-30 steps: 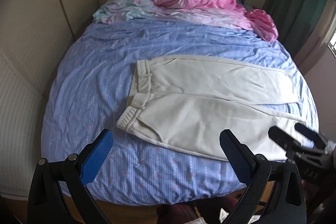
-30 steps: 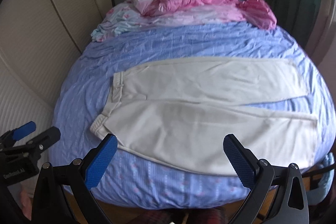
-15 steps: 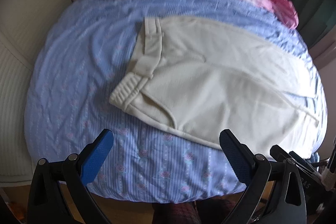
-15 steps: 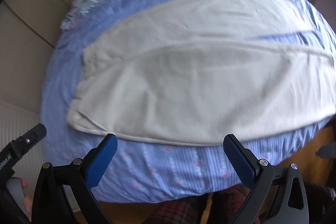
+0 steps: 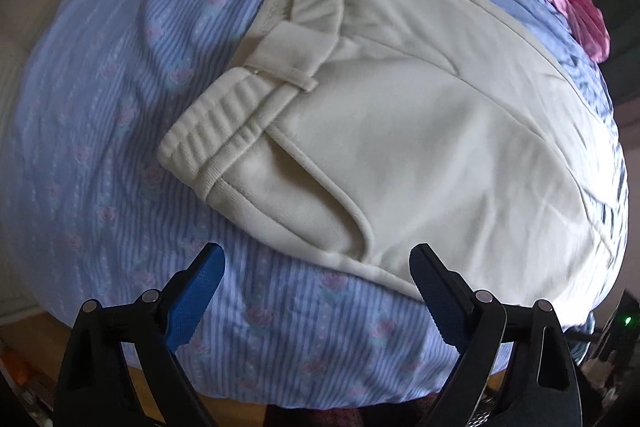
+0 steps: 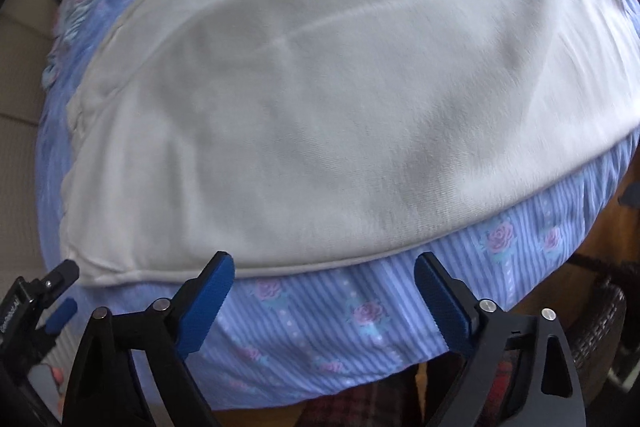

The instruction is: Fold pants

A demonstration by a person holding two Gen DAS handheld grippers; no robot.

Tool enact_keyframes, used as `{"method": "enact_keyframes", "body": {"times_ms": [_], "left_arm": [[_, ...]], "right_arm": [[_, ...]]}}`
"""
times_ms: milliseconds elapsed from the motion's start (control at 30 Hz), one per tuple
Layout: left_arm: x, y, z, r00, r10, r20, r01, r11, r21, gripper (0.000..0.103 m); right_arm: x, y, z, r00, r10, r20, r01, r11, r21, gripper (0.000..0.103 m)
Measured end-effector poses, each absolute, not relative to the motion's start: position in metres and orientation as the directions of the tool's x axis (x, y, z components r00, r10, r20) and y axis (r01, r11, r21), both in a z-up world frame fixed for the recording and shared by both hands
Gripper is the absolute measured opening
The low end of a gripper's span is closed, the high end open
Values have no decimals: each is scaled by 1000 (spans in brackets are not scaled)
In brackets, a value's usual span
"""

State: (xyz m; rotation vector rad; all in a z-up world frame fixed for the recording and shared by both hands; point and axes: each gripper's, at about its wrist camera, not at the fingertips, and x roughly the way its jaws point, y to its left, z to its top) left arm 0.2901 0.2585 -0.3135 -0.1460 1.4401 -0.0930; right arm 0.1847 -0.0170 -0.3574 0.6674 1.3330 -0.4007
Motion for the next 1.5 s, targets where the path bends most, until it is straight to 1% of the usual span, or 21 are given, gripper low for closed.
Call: {"method": "enact_keyframes", "body": {"times_ms": [67,133,233,267,300,333,367,400,433,467,500,533,633,767,933,1100,1267,1500], "left_arm": [[295,266,-322,115,-166,-979,-59,983,-174,91],[298,272,-329,99,-182,-978,-90,977,-191,89],[302,279,-339,90,-211,-973,-114,969,-221,88],[302,280,-341,89,-223,-971,-118,965,-233,84],[303,280,-344,88,-239,-967,-120,961,-249,82],[304,281,-346,83,-258,-962,-123,956,-267,73],[304,282,-348,76,-279,-957,-128,949,-287,60],[303,282,-348,71,-309,-948,-134,939,-316,53],[303,281,-349,74,-323,-944,-134,934,-330,41],[302,280,-347,76,-327,-942,-133,933,-335,34],[300,280,-343,85,-320,-944,-126,936,-328,29],[297,279,-340,93,-312,-946,-120,939,-321,22],[290,280,-327,102,-294,-950,-95,948,-303,13],[287,278,-312,119,-286,-951,-76,952,-296,10],[284,274,-287,155,-290,-944,-55,952,-302,9],[286,264,-257,205,-299,-932,-34,949,-312,9],[295,257,-235,247,-296,-923,-58,946,-319,8],[325,251,-216,299,-296,-907,-111,934,-341,8]], "right_arm": [[187,-17,-366,200,95,-975,632,748,202,91],[190,-16,-376,186,106,-977,637,743,202,86],[192,-11,-384,174,117,-978,652,731,203,84],[193,-10,-386,169,119,-978,656,728,202,83],[195,-10,-388,164,121,-979,658,726,200,80],[197,-11,-390,160,125,-979,662,722,200,75],[198,-12,-392,154,131,-979,665,719,201,71],[200,-13,-392,149,137,-979,665,719,202,60],[201,-13,-392,148,145,-978,662,720,207,49],[203,-14,-391,152,153,-976,654,725,216,44],[205,-15,-389,156,161,-975,644,731,224,35],[206,-15,-386,160,166,-973,636,737,230,26],[210,-20,-375,179,168,-970,603,760,243,15],[213,-27,-344,218,143,-965,567,787,244,13],[218,-29,-285,292,81,-953,499,837,224,13],[224,-51,-250,337,82,-938,480,842,246,13],[220,-69,-217,377,70,-923,431,869,242,13],[270,-81,-185,425,51,-904,353,910,217,13]]}}
